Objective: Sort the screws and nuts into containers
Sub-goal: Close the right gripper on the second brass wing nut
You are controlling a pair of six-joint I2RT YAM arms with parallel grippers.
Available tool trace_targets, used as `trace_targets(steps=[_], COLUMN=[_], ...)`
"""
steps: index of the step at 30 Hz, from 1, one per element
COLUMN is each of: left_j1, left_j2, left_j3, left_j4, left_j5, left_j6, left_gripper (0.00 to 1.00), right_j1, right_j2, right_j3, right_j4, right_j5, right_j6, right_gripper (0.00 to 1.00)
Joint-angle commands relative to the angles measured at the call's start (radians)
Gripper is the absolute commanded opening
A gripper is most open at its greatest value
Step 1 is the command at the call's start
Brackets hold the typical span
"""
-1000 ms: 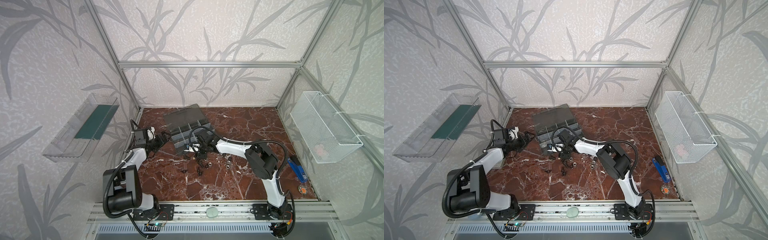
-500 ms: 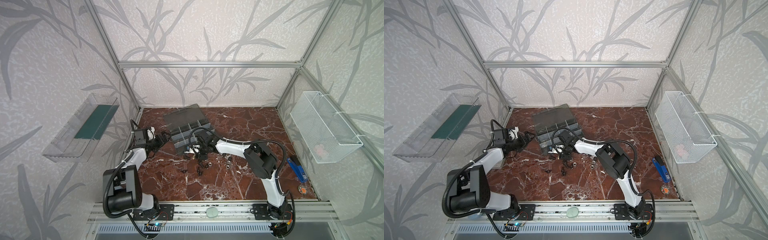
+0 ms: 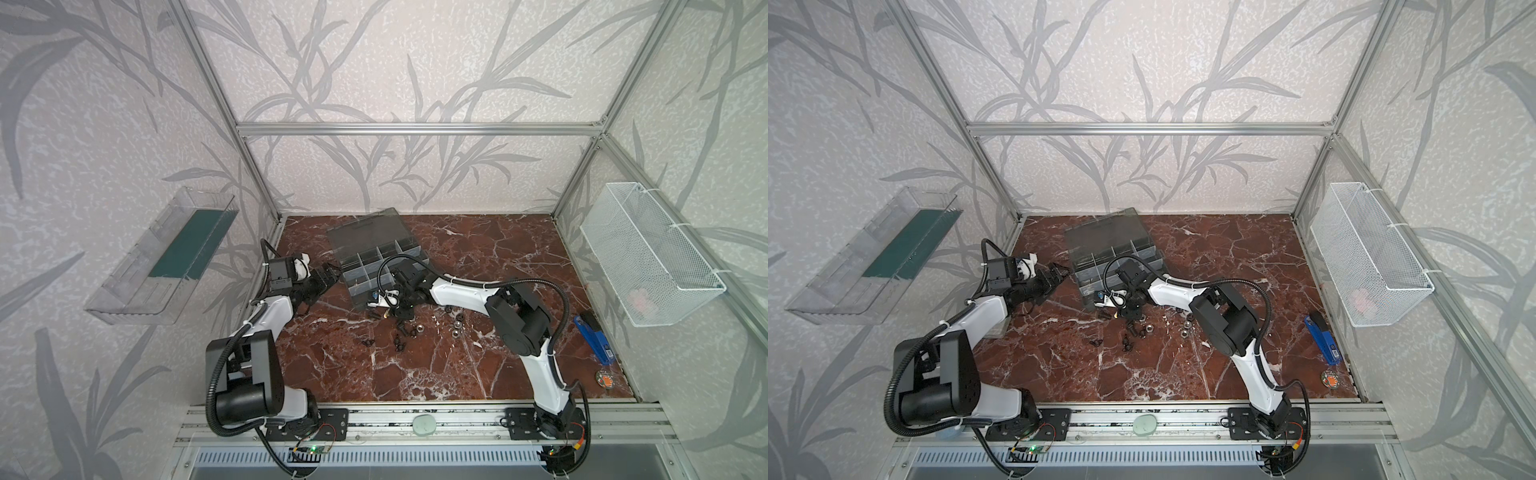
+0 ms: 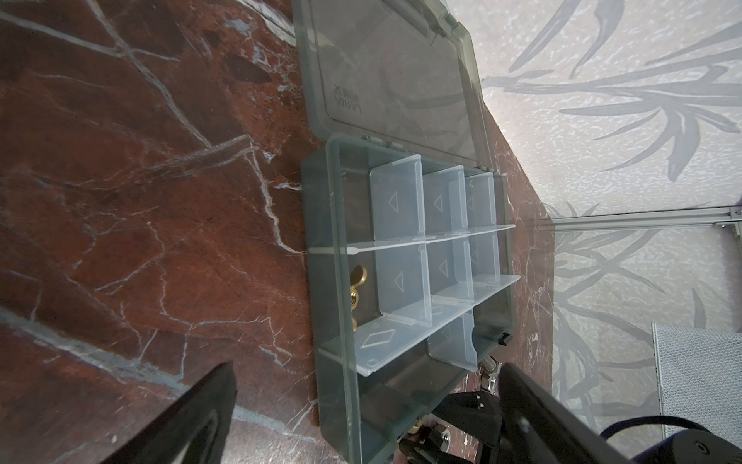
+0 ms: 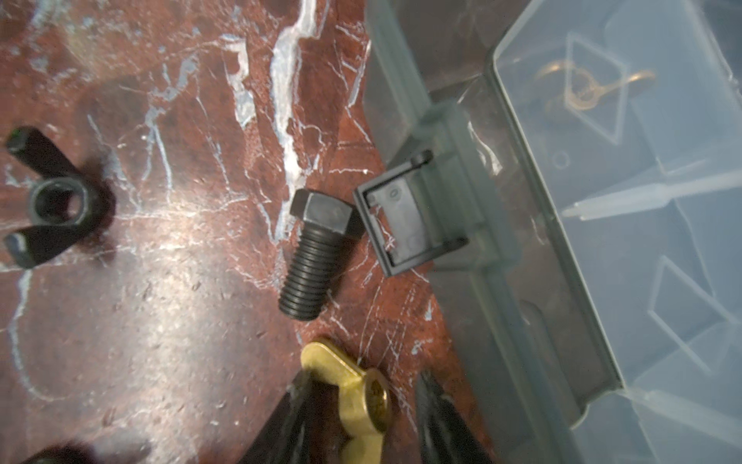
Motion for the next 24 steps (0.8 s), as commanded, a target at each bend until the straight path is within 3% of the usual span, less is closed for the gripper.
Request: trace_targets(steps=[1, 8, 17, 24], left_j1=[-0.006, -0.006, -0.005, -0.006], left_j2=[0.013, 0.014, 0.004, -0.003], left_j3=[0.034, 0.034, 0.029, 0.028], left_j4=[-0.008, -0.005, -0.007, 0.0], left_j5=[0.01, 0.013, 0.013, 0.018], left_j6=[0.011, 0.01, 0.009, 0.005], left_gripper=[1.0, 0.99, 0.99, 1.0], right_j1=[0.0, 0.0, -0.004, -0.021], right_j2=[0.044, 0.039, 0.007, -0.085], right_j3=[0.008, 0.004, -0.009, -0.034], right_j4=[-0.079, -0.105, -0.094, -0.074], right_j5=[0.006, 0.021, 0.019, -0.072], right_j6=[-0.002, 0.012, 0.057, 0.098], right_gripper=[0.38, 0.27, 0.01, 0.0])
